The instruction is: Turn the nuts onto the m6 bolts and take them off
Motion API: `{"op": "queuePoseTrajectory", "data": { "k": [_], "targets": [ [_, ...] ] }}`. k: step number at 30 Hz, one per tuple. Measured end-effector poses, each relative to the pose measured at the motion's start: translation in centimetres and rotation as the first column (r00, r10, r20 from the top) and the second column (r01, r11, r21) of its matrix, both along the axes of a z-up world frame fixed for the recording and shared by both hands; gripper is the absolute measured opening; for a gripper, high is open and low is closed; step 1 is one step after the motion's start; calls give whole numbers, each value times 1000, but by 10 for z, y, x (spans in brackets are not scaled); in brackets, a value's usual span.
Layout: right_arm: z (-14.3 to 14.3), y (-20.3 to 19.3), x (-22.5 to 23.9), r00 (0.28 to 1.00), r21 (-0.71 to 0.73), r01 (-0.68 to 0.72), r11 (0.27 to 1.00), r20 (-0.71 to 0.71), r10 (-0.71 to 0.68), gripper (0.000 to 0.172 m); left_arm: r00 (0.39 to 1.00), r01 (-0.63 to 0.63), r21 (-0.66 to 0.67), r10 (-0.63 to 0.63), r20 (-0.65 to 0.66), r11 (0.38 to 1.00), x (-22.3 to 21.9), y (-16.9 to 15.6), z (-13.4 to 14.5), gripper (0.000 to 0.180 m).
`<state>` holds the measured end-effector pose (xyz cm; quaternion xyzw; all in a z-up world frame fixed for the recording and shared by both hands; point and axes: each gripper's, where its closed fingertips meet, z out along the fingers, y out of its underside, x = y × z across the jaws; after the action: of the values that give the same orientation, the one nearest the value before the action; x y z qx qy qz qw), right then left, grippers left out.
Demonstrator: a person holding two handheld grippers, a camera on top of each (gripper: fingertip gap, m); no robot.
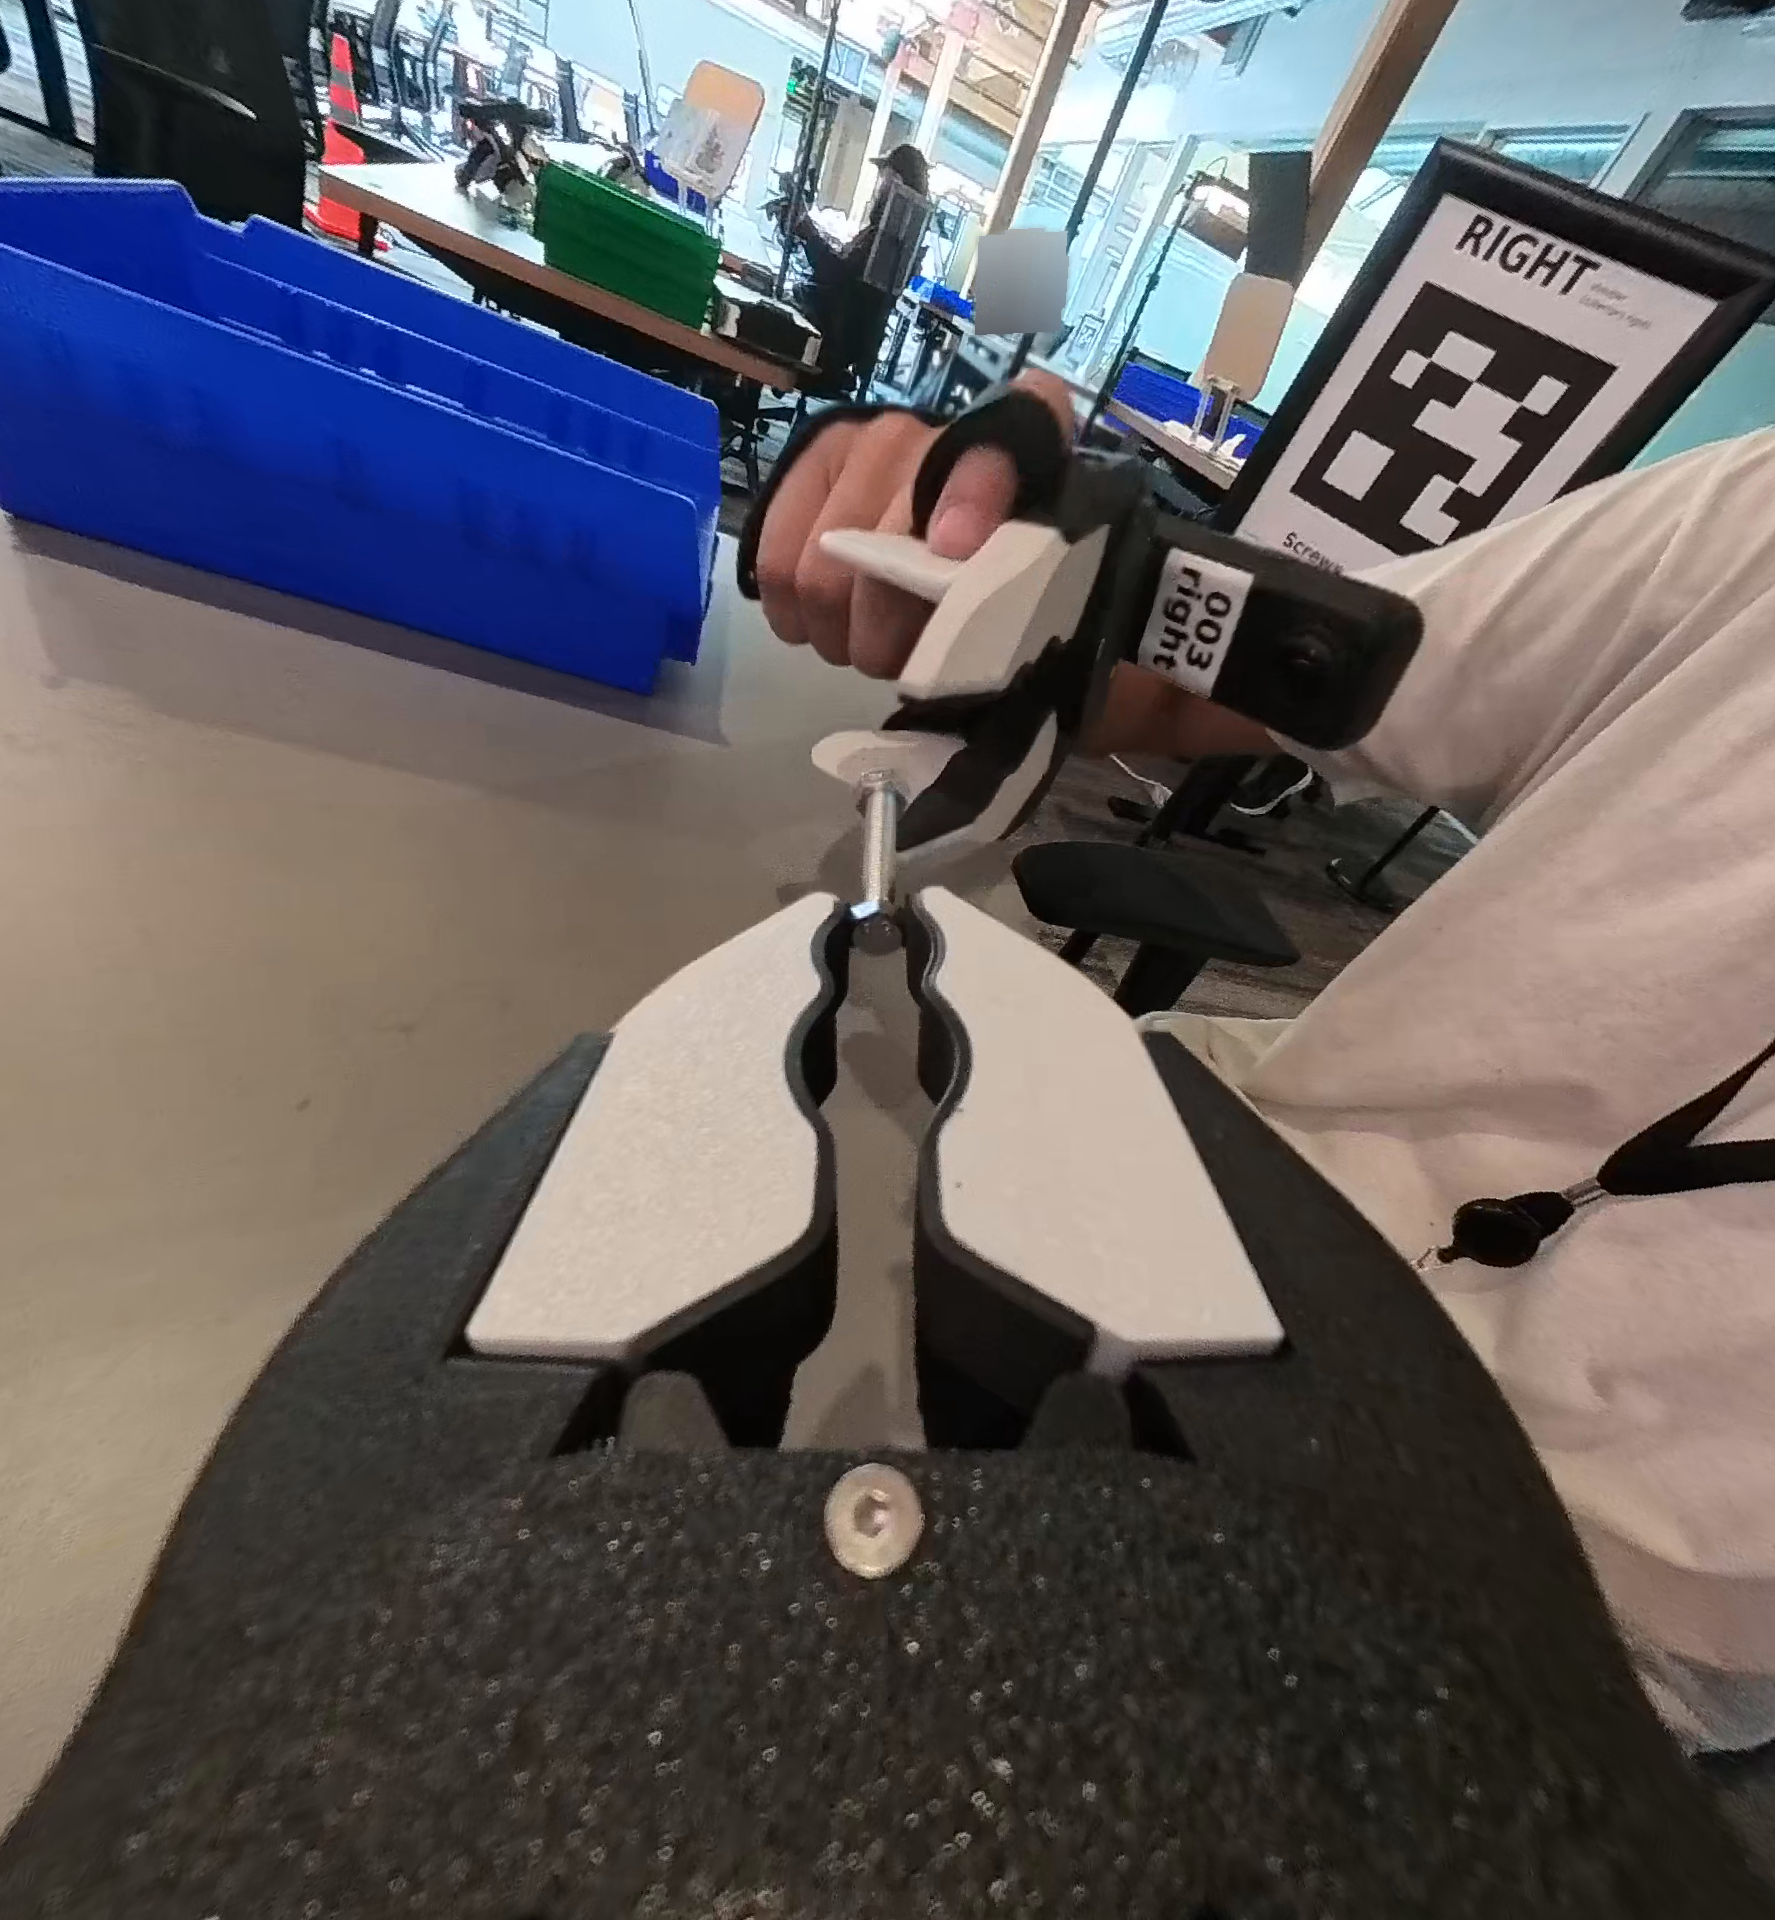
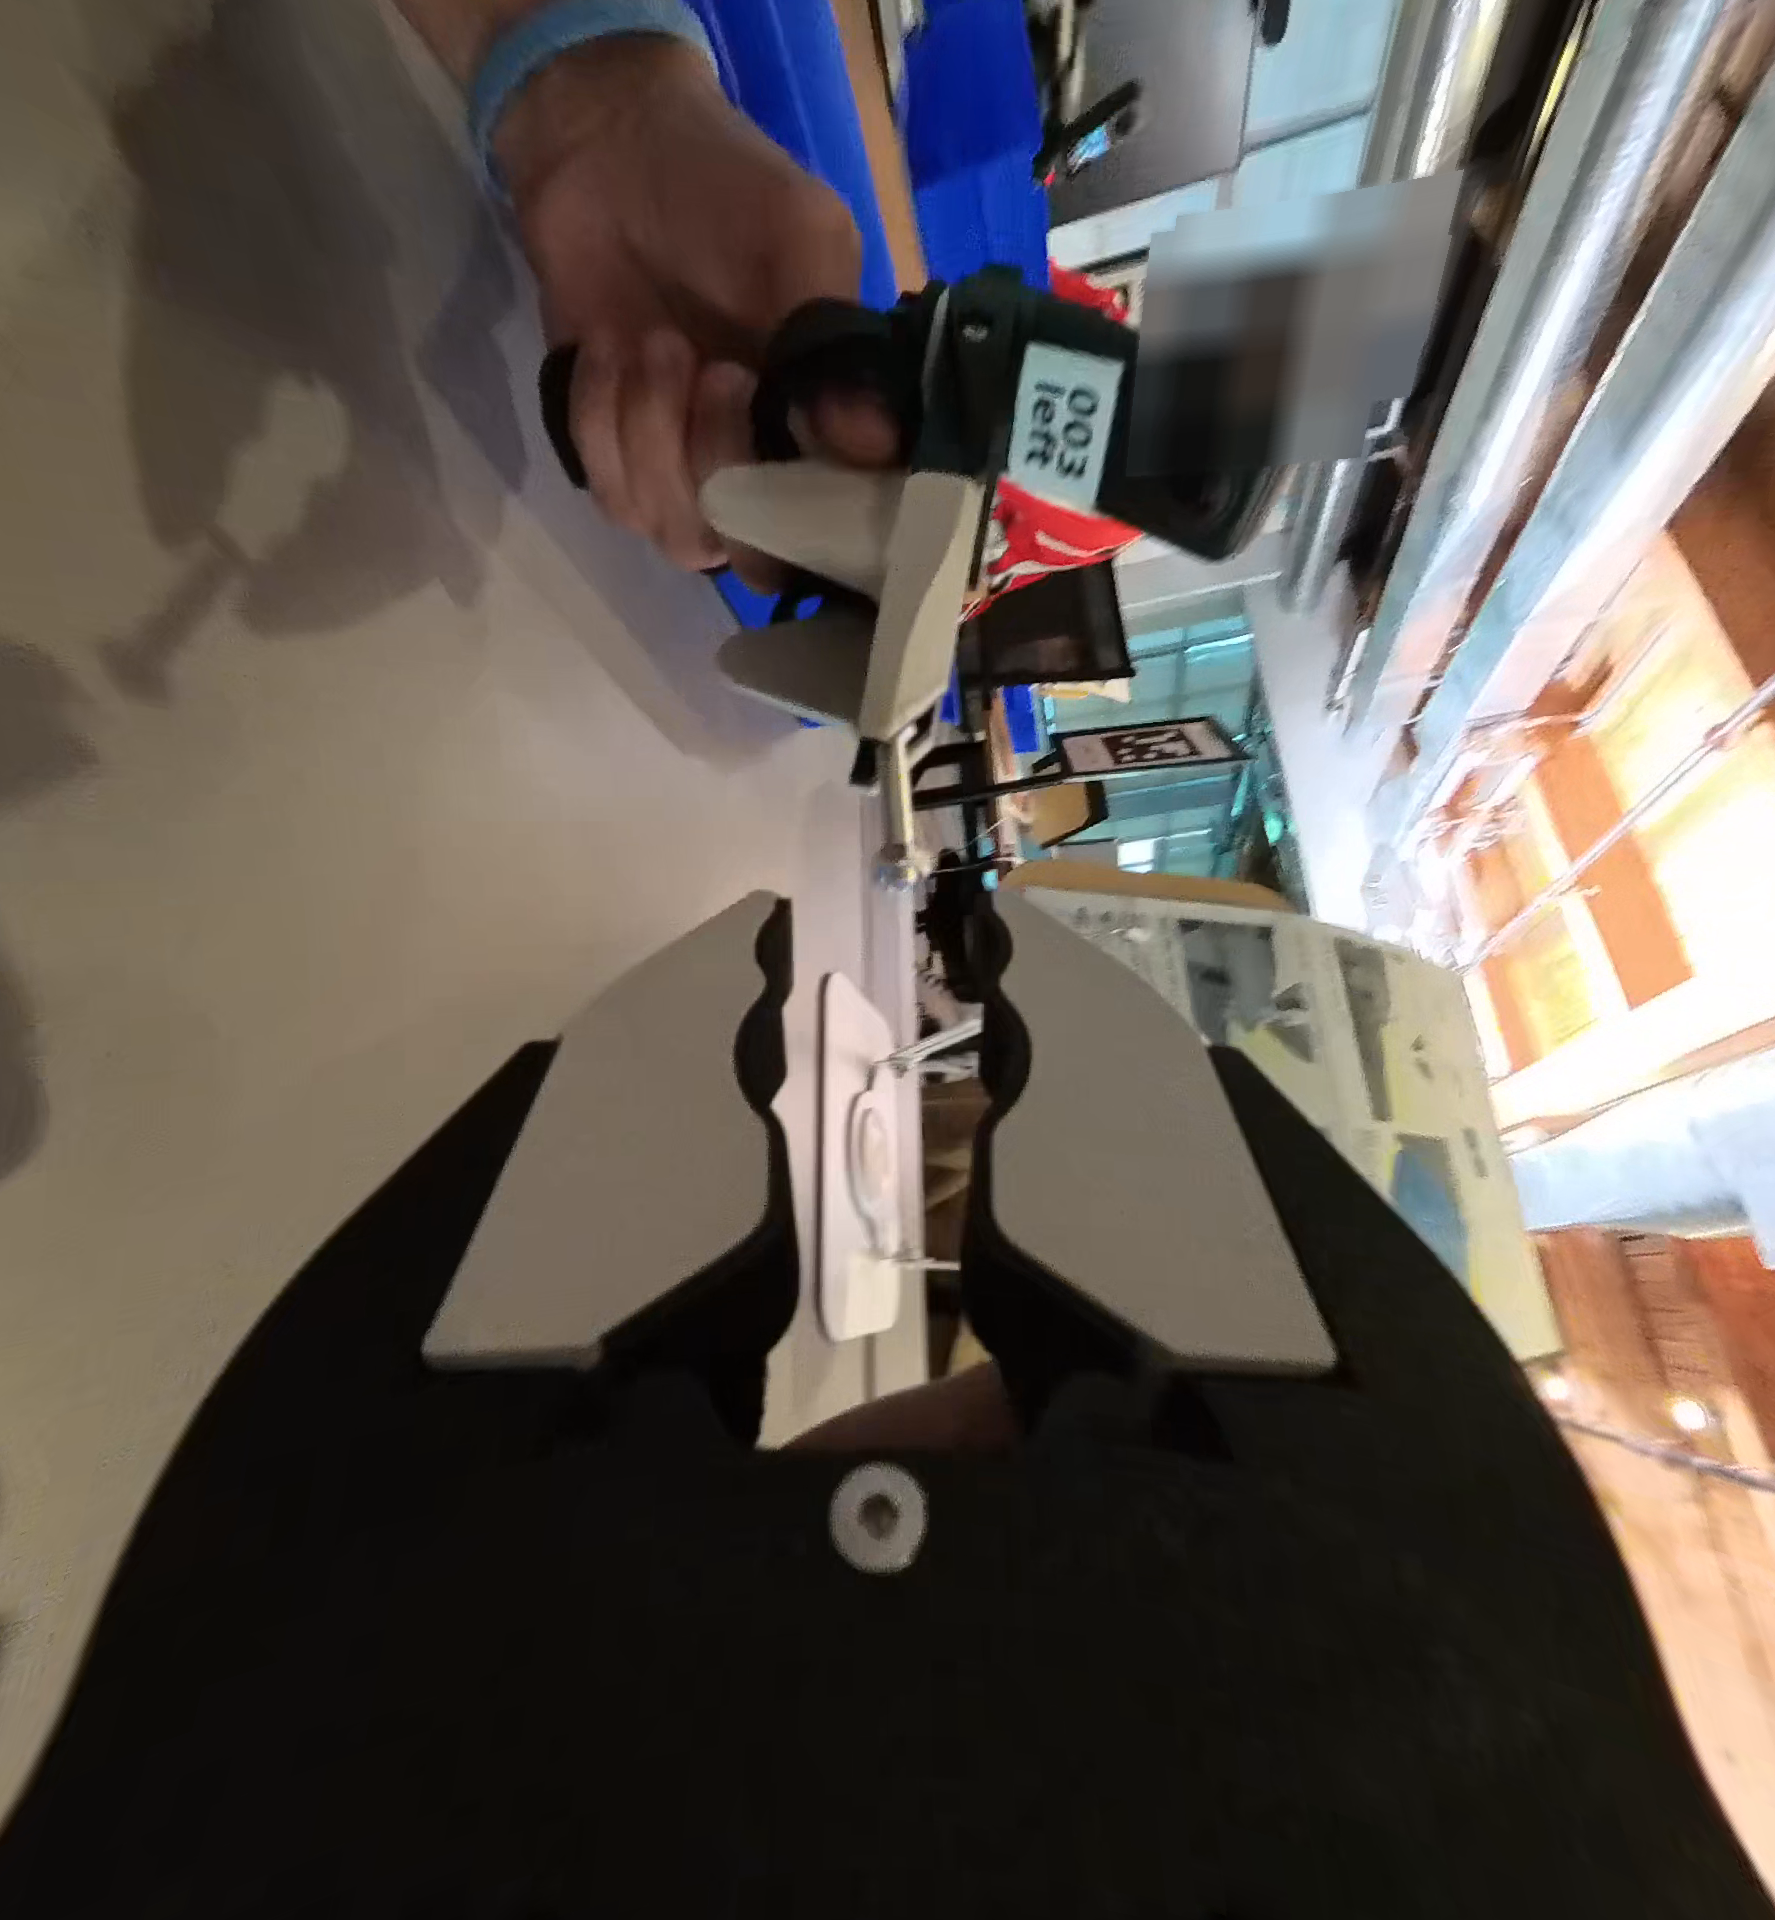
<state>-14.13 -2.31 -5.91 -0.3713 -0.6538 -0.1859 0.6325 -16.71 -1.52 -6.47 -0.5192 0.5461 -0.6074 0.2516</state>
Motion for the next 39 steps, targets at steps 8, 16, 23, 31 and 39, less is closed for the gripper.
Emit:
{"op": "queuePoseTrajectory", "data": {
  "k": [8,16,23,31,39],
  "targets": [
    [-8,10,-11,999,-22,-10,1000,49,11,10,999,7,11,-6,-35,1000,2,-2,-6,10],
    [-6,14,-18,834,-835,-326,443,-475,-282,10,997,-66,62,64,29,996,0,7,5,10],
    [-4,18,-16,546,-464,-815,-347,-412,-729,10,991,-131,131,130,16,983,4,15,0,10],
    [-11,12,-14,531,-611,-783,-115,-561,-635,41,992,-123,98,122,18,988,4,16,1,10],
    [-9,15,8,969,-70,190,979,-150,-198,30,998,-59,14,59,25,998,-1,11,5,10]
  ]
}}
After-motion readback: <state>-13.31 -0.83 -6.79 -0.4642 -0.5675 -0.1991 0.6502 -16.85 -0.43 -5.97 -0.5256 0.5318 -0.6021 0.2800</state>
